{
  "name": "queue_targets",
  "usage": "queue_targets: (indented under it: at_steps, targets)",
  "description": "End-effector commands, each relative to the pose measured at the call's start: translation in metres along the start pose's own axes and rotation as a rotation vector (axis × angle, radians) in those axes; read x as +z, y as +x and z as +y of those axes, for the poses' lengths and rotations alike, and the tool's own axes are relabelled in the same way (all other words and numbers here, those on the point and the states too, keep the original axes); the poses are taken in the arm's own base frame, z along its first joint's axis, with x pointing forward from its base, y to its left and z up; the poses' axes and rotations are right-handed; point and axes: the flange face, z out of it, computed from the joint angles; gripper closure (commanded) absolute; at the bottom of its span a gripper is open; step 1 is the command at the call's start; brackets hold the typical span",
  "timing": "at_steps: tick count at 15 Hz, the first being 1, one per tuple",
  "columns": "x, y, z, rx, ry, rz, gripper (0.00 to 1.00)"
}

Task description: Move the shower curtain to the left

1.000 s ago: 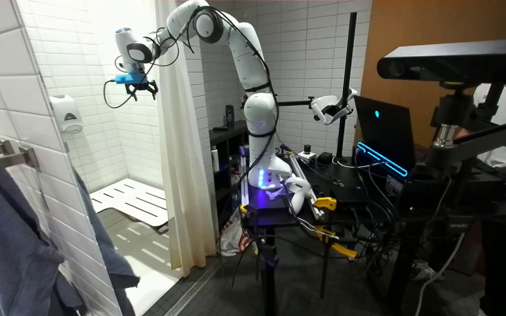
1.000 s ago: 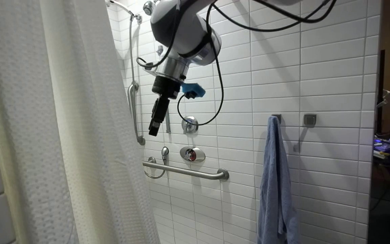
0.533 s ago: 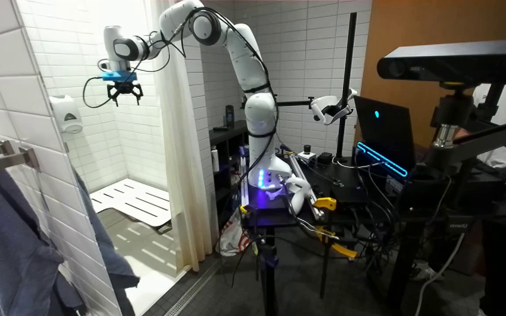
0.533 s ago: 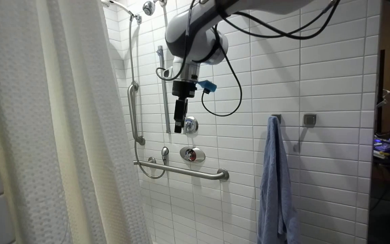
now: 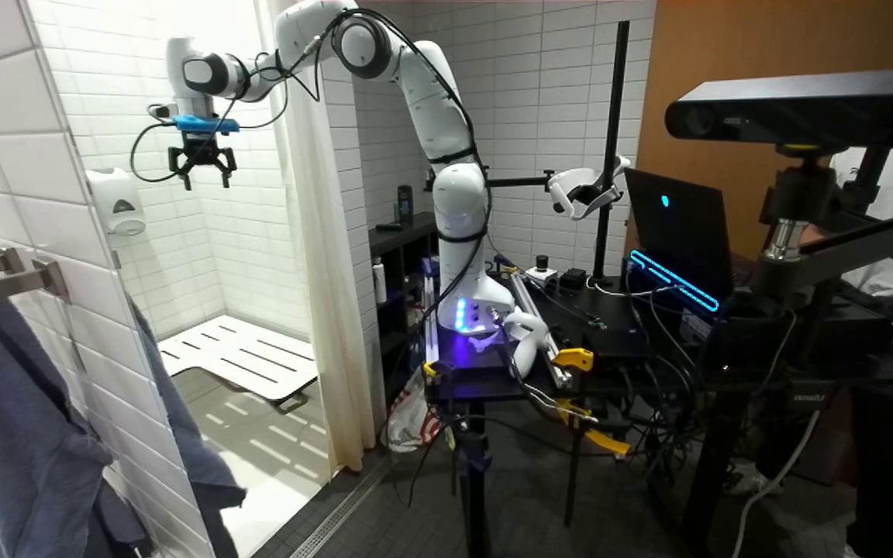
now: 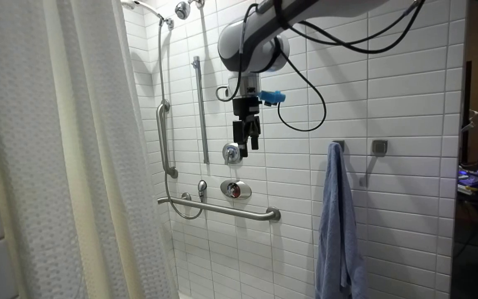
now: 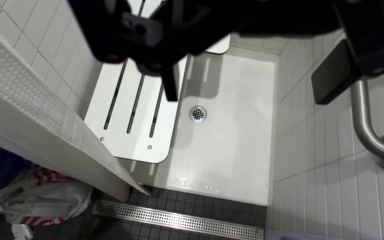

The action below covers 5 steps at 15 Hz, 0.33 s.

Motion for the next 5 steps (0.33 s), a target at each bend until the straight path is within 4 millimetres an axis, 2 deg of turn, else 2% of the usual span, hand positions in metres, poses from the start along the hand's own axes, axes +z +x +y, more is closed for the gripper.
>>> queue_targets:
  at_steps: [1,2,3,5]
  targets:
    - [-0.0128,-0.0183,0.0075,0.128,-0.004,-0.086,0.00]
    - [-0.0116,-0.0242,0.0065,0.148,0.039,-0.124,0.00]
    - [-0.0031,-0.0145,0.0068,0.099,0.018,-0.082,0.00]
    - [-0.0032,-0.0160,0.0080,0.105,0.021,-0.089,0.00]
